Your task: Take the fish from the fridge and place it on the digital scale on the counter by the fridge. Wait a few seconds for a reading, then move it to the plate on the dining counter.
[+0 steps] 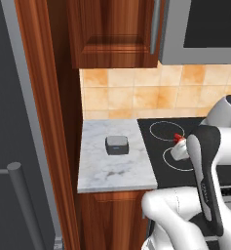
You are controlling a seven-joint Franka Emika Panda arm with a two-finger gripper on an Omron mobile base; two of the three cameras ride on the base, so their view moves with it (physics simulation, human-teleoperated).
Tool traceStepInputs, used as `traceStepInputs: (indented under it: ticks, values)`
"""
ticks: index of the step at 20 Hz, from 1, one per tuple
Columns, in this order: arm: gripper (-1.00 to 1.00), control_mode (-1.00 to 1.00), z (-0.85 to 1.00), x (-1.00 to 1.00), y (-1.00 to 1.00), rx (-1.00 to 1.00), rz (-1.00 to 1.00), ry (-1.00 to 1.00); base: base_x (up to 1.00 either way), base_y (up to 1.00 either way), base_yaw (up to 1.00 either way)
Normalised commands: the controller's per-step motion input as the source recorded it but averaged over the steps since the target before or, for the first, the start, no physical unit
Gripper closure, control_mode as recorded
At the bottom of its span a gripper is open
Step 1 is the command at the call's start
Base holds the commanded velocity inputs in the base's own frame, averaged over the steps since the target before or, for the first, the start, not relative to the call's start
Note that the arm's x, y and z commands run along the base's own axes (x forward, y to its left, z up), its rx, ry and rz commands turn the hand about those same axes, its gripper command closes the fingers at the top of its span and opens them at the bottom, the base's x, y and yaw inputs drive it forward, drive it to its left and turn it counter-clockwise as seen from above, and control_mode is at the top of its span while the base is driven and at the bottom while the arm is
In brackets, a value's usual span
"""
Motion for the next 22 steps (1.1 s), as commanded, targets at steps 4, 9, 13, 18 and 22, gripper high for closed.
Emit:
traceStepInputs:
  ticks: [4,9,13,18,22]
  values:
    - [1.00,-1.00,0.00,0.00,0.00,0.00,0.00,0.00,0.00,0.00,0.00]
    - [1.00,1.00,0.00,0.00,0.00,0.00,0.00,0.00,-0.27,-0.20,-0.02]
    - [1.00,1.00,0.00,0.00,0.00,0.00,0.00,0.00,-1.00,-0.95,-0.32]
    - [1.00,1.00,0.00,0.00,0.00,0.00,0.00,0.00,-0.65,-0.51,-0.61]
    - [1.00,1.00,0.00,0.00,0.00,0.00,0.00,0.00,-0.15,-0.42,-0.73]
